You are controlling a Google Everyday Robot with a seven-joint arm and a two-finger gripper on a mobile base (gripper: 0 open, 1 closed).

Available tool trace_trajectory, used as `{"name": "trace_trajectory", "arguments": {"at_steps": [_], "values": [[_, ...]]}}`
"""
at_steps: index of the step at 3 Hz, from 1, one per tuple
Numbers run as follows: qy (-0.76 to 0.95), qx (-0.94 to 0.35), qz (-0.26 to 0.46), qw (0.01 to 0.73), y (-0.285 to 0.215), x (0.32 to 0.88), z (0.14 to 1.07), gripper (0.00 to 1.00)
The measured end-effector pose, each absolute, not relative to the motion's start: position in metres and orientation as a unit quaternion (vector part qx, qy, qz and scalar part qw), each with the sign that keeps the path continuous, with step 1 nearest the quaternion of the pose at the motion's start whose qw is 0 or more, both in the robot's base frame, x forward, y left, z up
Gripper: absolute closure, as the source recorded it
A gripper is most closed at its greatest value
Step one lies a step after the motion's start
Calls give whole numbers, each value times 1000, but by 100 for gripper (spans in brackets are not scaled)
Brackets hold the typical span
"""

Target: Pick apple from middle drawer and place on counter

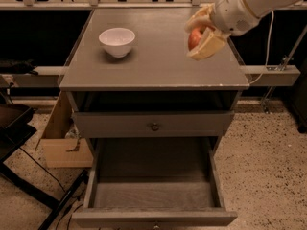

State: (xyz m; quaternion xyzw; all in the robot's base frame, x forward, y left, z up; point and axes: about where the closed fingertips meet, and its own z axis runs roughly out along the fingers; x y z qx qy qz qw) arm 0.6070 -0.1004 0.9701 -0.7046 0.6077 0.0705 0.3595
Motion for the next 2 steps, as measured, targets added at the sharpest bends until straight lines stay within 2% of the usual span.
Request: {"name": "trace_trajectory", "arguments": {"at_steps": [2], "values": [[603, -700, 66, 377, -108, 719, 942, 100]]}}
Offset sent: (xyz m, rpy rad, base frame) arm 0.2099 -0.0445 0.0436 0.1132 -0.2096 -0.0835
